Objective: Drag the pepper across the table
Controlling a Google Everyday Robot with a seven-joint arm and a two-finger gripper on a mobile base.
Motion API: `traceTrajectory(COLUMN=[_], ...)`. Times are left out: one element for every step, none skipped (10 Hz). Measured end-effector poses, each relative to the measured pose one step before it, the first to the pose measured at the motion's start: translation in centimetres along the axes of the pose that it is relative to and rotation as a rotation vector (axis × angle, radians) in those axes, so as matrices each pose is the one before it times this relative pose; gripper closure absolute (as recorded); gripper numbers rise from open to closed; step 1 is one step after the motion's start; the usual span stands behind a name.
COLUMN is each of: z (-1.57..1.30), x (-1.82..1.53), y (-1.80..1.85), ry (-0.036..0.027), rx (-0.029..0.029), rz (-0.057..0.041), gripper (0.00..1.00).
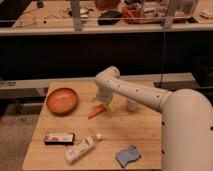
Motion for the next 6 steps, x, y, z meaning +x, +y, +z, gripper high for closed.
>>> traceTrajectory(z=[0.265,0.118,0.136,0.226,0.27,0.16], x=[-0.033,0.044,-0.003,-0.098,-0.283,-0.073], y=[0.158,0.073,0.019,-0.134,-0.281,-0.024], ry=[-0.00351,-0.00346,-0.00246,0.00201,-0.00013,0.00035], rx=[-0.0013,0.00059,0.00073,0.00055,-0.0011,-0.00053], rz=[0.00119,0.00386,0.00234,0.00045,0.0,0.00187], gripper=[0.2,0.2,0.2,0.2,0.2,0.2])
